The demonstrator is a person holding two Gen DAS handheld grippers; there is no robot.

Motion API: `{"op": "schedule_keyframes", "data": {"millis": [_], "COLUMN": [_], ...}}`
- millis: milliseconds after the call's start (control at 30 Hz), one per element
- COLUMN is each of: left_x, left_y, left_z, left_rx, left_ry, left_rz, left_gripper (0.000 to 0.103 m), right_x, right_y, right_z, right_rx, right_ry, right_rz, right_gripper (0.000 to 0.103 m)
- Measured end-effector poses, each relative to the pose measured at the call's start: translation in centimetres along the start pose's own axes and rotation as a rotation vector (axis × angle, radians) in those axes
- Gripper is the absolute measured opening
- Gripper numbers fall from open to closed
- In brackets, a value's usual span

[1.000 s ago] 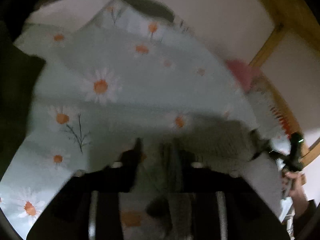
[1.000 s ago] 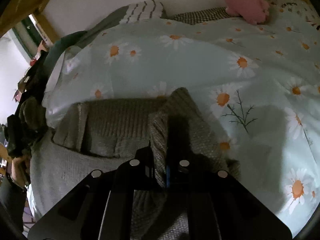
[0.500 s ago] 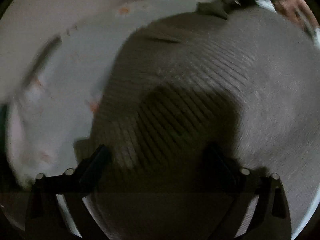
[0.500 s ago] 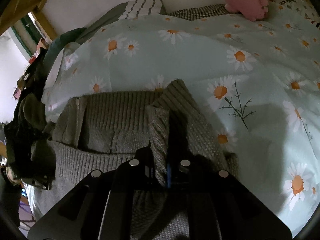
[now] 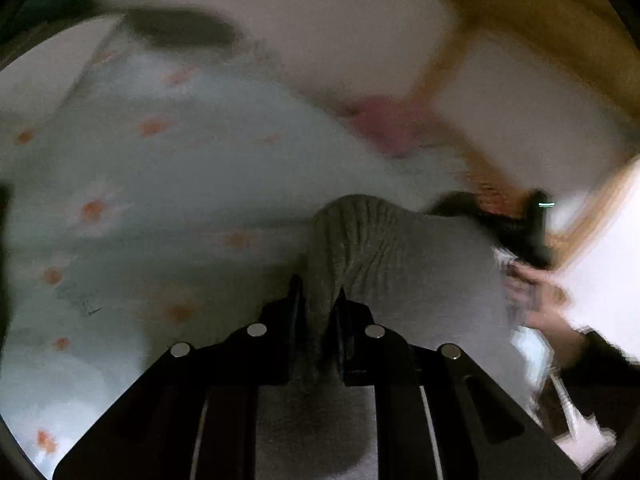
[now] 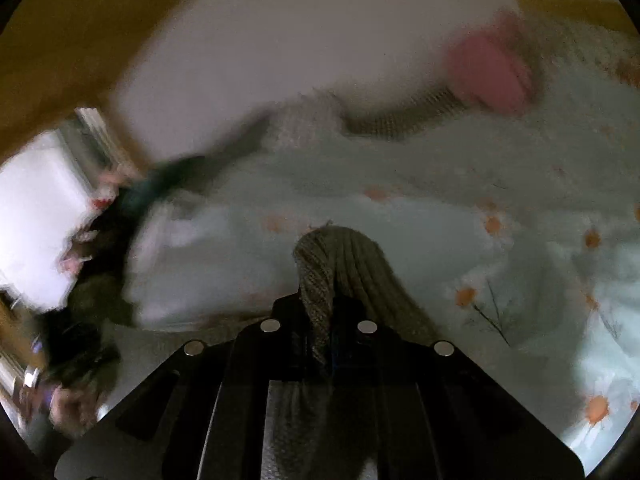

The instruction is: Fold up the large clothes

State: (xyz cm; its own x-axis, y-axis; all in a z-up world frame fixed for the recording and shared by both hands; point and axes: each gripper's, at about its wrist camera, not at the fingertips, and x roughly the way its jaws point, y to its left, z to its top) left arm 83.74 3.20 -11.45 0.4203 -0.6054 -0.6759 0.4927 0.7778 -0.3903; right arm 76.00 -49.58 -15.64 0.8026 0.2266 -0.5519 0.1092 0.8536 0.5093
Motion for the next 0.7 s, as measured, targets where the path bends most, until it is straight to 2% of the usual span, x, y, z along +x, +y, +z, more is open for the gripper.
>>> {"op": "schedule_keyframes", "data": {"millis": [67, 100, 133, 167, 200, 233, 267, 300, 367, 433, 467, 500, 533, 567, 600, 633, 667, 700], "left_x": [3.3, 5.2, 6.0, 6.5, 5.8, 5.2, 3.9, 2.2, -2.3, -4.6, -5.6, -5.2, -4.9, -4.5, -3.0, -1.7, 0.4, 1.5], "left_y": [0.7, 0.9, 0.9, 0.3, -0.4, -0.7, -1.3, -1.3, -1.8, -1.1, -1.7, -2.4, -2.8, -2.8, -3.2, -3.4, -3.5, -3.3], "left_z": [-0.5, -1.2, -1.6, -2.2, -2.7, -2.8, -3.0, -2.8, -3.0, -3.0, -4.0, -4.3, -5.5, -6.9, -8.4, -9.6, -11.3, -12.2], "left_rx": [-0.060, -0.067, -0.049, -0.031, -0.027, -0.024, -0.018, -0.013, -0.043, -0.093, -0.121, -0.129, -0.130, -0.126, -0.130, -0.143, -0.165, -0.170], "left_ry": [0.099, 0.150, 0.169, 0.174, 0.152, 0.128, 0.092, 0.032, -0.096, -0.146, -0.139, -0.112, -0.068, -0.023, 0.033, 0.076, 0.143, 0.172], "left_rz": [0.095, 0.165, 0.200, 0.209, 0.199, 0.198, 0.208, 0.229, 0.261, 0.233, 0.174, 0.146, 0.146, 0.166, 0.173, 0.168, 0.182, 0.195], "left_gripper": [0.024, 0.039, 0.050, 0.055, 0.059, 0.064, 0.070, 0.078, 0.087, 0.095, 0.095, 0.095, 0.095, 0.095, 0.095, 0.095, 0.095, 0.095], "right_x": [5.3, 7.5, 9.0, 9.6, 9.1, 8.3, 6.5, 4.7, 0.4, -2.9, -3.3, -3.3, -2.9, -2.3, -1.3, -0.4, -0.4, -0.8], "right_y": [-0.4, -0.4, -0.4, -0.3, 0.1, 0.5, 1.3, 1.9, 2.4, 1.8, 1.2, 0.2, -1.4, -2.7, -4.6, -6.2, -6.7, -6.8], "right_z": [-0.1, -0.5, -1.0, -1.5, -1.6, -1.5, -1.2, -0.9, -0.2, -0.3, -0.9, -1.7, -2.8, -3.5, -4.8, -6.2, -6.8, -6.9], "right_rx": [0.016, -0.009, -0.023, -0.019, -0.021, -0.035, -0.080, -0.127, -0.210, -0.290, -0.332, -0.366, -0.347, -0.292, -0.201, -0.122, -0.069, -0.045], "right_ry": [0.154, 0.239, 0.305, 0.337, 0.321, 0.302, 0.264, 0.222, 0.148, 0.163, 0.206, 0.269, 0.343, 0.410, 0.500, 0.563, 0.549, 0.509], "right_rz": [-0.151, -0.234, -0.274, -0.262, -0.216, -0.176, -0.130, -0.115, -0.080, -0.136, -0.182, -0.239, -0.254, -0.228, -0.196, -0.156, -0.079, -0.058], "right_gripper": [0.010, 0.019, 0.026, 0.042, 0.063, 0.076, 0.095, 0.097, 0.100, 0.099, 0.099, 0.099, 0.099, 0.099, 0.090, 0.075, 0.055, 0.038]}}
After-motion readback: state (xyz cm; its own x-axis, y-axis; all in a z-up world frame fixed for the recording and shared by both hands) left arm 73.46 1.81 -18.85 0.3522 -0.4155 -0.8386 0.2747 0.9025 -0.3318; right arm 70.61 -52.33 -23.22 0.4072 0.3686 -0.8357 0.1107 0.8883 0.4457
